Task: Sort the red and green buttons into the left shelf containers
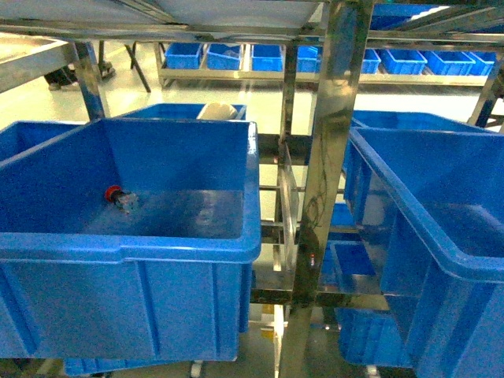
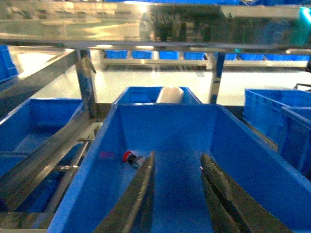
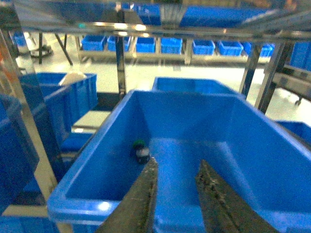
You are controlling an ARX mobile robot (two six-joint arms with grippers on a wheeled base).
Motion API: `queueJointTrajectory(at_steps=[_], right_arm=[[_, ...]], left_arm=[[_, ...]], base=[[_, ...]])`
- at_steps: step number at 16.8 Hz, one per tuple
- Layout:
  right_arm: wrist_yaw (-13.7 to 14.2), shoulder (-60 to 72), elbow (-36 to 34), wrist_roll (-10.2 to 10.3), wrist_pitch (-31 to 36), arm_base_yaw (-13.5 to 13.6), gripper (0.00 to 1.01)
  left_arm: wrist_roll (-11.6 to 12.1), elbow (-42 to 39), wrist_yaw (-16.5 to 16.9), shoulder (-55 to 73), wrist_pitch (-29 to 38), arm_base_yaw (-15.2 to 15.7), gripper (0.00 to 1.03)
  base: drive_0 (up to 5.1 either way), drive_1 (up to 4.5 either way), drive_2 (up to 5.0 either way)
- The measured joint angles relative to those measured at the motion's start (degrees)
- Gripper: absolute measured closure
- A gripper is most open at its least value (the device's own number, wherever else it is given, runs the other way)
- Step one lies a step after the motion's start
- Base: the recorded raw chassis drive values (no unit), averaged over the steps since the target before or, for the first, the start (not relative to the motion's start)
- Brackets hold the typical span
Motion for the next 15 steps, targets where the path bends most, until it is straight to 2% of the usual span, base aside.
queueJointTrajectory(at_steps=[1,2,3,4,5,6,9,12,14,15], right_arm=[[0.8,-2.3,-1.3,0.0,-2.8,0.9,0.83],[1.9,-5.7,-2.2,0.0,-5.5,1.8,0.96],[2.7,-9.5,-2.3,0.2,-7.8,2.6,0.99],[3.2,-13.0,-2.6,0.3,-10.4,3.5,0.99],[6.0,-14.8,-2.9,0.3,-12.3,5.2,0.99],[7.2,-15.6,-3.0,0.4,-13.2,6.4,0.99],[8.1,-18.9,-3.3,0.4,-16.2,8.9,0.99],[8.6,-27.2,-3.3,0.4,-23.5,9.0,0.99],[8.7,-30.9,-3.3,0.4,-27.1,9.0,0.99],[8.7,-33.0,-3.3,0.4,-29.1,9.0,0.99]], left_arm=[[0.3,-1.7,2.4,-1.7,-0.8,2.4,0.82],[0.3,-3.4,2.6,-3.7,-1.9,3.2,0.97],[0.4,-4.6,3.0,-6.2,-2.8,3.0,1.01],[0.4,-5.4,3.0,-8.5,-3.8,2.9,1.01],[0.4,-5.8,3.0,-9.5,-4.3,2.9,1.01],[0.4,-6.1,3.1,-10.1,-4.7,2.9,1.01],[0.4,-7.2,3.0,-12.3,-6.4,2.9,1.01],[0.4,-8.9,3.1,-18.9,-11.0,2.9,1.01],[0.4,-10.8,3.1,-20.6,-9.7,2.9,1.01],[0.4,-10.8,3.0,-22.3,-12.0,2.9,1.01]], base=[[0.0,0.0,0.0],[0.0,0.0,0.0],[0.0,0.0,0.0],[0.0,0.0,0.0],[0.0,0.0,0.0],[0.0,0.0,0.0],[0.0,0.0,0.0],[0.0,0.0,0.0],[0.0,0.0,0.0],[0.0,0.0,0.0]])
